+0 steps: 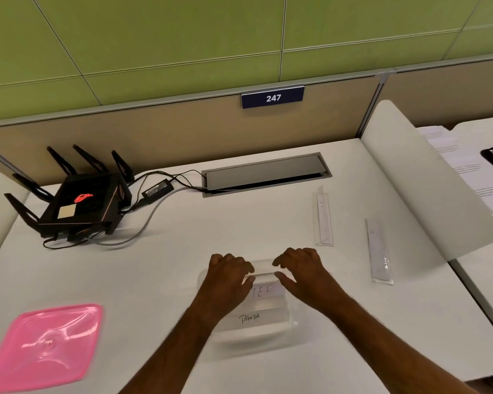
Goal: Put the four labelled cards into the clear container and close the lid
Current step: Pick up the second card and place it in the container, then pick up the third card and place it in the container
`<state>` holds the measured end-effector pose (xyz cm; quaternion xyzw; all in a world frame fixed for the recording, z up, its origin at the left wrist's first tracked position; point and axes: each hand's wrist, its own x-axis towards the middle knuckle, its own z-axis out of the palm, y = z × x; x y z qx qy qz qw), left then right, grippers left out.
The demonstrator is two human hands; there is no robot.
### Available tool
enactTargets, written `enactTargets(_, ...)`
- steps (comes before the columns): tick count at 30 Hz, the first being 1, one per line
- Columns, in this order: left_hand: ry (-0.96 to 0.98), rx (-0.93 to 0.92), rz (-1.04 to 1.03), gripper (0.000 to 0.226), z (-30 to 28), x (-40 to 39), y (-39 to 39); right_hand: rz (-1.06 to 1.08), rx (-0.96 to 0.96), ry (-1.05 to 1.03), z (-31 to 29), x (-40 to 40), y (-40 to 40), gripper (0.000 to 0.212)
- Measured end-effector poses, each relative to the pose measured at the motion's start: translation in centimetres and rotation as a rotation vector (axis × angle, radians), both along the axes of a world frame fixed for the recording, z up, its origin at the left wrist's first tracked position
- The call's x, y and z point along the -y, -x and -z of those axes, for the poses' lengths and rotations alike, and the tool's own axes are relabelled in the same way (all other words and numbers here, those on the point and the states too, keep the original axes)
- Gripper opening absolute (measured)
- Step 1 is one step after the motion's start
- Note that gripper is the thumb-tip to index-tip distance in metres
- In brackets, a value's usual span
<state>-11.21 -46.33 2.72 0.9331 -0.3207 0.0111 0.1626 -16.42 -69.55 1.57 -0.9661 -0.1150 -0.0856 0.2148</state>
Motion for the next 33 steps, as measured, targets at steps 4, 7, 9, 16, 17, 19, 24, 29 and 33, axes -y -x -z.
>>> enactTargets(4,-0.008,-0.038,-0.010,0.023,0.0,2.3,-1.4,0.136,-0.010,-0.073,0.6,2.4,-0.4,0.017)
enactTargets(7,0.005,-0.075,0.004,0.029,0.0,4.3,-2.6,0.235,-0.044,-0.095,1.6,4.2,-0.8,0.018)
enactTargets(9,0.014,-0.107,0.014,0.033,-0.1,5.8,-3.4,0.294,-0.077,-0.132,2.2,5.4,-1.2,0.019)
enactTargets(16,0.008,-0.273,0.020,0.049,0.1,11.4,-6.2,0.487,-0.193,-0.265,4.2,8.4,-2.5,0.024)
enactTargets(17,0.008,-0.304,0.019,0.051,0.2,12.0,-6.6,0.520,-0.200,-0.281,4.3,8.7,-2.7,0.026)
enactTargets(19,-0.013,-0.369,0.015,0.055,0.5,13.3,-7.4,0.586,-0.221,-0.319,4.6,9.2,-3.1,0.029)
enactTargets(24,-0.061,-0.476,0.002,0.061,1.6,16.4,-9.7,0.692,-0.374,-0.402,4.9,10.2,-4.6,0.042)
enactTargets(29,-0.101,-0.502,0.003,0.063,2.4,19.0,-12.1,0.737,-0.501,-0.447,5.7,11.0,-6.4,0.051)
enactTargets(33,-0.110,-0.529,-0.009,0.064,3.2,20.3,-13.6,0.749,-0.550,-0.455,6.6,11.6,-7.4,0.050)
